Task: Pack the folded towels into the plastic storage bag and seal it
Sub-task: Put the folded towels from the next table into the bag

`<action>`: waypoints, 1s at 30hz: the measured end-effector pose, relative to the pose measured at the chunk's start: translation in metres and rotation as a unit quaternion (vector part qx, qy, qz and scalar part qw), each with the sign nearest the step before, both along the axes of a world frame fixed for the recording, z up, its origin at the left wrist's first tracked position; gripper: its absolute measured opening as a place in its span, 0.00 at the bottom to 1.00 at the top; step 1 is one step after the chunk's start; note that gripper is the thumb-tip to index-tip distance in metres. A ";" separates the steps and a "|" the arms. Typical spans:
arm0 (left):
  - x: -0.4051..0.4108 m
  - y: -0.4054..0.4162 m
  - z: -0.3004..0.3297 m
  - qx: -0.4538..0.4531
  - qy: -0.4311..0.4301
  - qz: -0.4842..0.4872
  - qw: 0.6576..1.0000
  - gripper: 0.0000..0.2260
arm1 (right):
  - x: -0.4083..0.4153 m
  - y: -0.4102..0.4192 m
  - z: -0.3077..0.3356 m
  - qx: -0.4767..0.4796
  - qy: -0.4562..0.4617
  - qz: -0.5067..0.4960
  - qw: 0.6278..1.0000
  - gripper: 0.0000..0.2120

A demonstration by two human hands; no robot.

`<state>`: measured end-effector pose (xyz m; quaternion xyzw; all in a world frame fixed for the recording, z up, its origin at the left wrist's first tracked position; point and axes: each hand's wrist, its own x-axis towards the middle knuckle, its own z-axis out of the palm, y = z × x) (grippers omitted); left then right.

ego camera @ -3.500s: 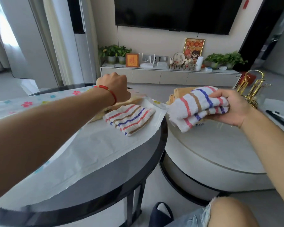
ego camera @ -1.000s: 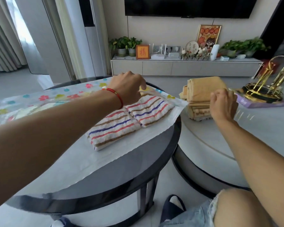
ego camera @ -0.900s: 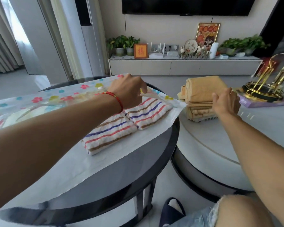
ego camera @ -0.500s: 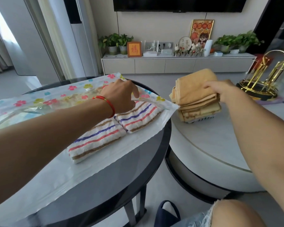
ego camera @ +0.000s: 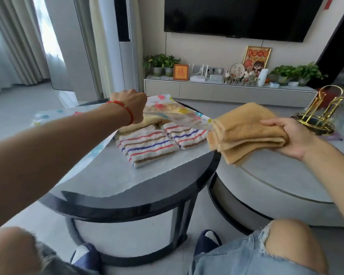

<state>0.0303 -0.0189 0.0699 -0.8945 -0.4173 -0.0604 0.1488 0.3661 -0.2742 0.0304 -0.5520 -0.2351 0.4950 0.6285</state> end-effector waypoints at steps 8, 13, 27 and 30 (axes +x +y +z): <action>-0.065 0.013 0.019 -0.050 0.007 0.072 0.996 0.04 | -0.184 0.088 -0.055 -0.015 0.125 0.186 0.975 0.17; -0.071 0.016 0.031 -0.023 -0.029 0.070 0.997 0.03 | -0.306 0.168 -0.089 0.076 0.313 0.086 0.943 0.17; -0.066 0.017 0.013 -0.034 -0.034 0.028 0.998 0.02 | -0.385 0.214 -0.130 -0.140 0.182 0.154 0.961 0.20; -0.066 0.017 0.012 -0.033 -0.027 0.029 0.999 0.02 | -0.392 0.211 -0.124 -0.147 0.067 0.228 0.960 0.19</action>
